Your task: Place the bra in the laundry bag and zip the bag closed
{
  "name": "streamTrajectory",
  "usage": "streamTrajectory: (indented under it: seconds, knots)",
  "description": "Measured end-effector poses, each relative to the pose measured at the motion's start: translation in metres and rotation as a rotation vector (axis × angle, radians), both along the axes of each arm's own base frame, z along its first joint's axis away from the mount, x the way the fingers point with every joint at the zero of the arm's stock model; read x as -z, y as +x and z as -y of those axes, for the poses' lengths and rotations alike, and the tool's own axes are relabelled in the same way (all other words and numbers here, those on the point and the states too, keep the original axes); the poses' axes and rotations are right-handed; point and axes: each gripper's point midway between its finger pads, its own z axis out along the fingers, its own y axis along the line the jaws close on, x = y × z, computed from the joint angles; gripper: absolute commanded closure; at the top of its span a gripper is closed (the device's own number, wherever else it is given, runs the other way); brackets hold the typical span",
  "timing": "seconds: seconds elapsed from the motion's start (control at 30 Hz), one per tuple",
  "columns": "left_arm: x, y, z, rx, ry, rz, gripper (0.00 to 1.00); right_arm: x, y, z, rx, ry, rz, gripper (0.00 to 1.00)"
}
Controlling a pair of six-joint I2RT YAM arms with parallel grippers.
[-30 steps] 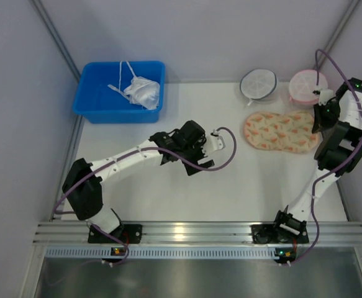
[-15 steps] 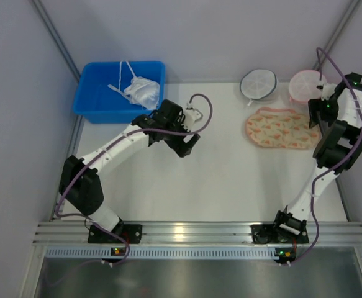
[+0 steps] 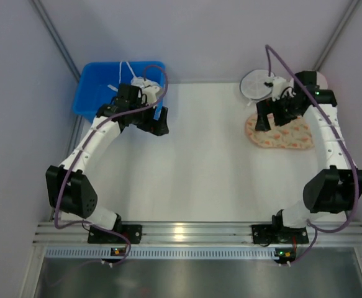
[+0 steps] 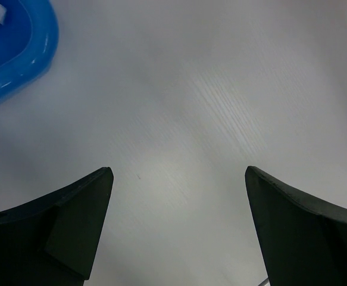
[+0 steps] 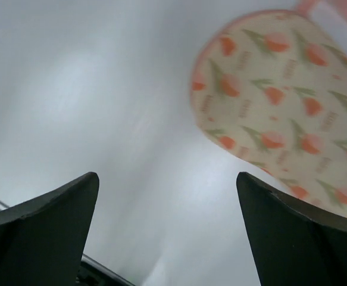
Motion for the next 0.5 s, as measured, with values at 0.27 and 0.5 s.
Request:
streamTrajectory:
  seconds: [0.27,0.5]
  knots:
    - [-0.011,-0.04,-0.016,0.027,0.0,0.071,0.01,0.081,-0.094,-0.109,-0.199,0.174,-0.195,0.01]
    - [0.049,-0.08,-0.033,0.038,0.075,-0.074,0.01,0.087,-0.121,-0.123,-0.258,0.2,-0.153,0.01]
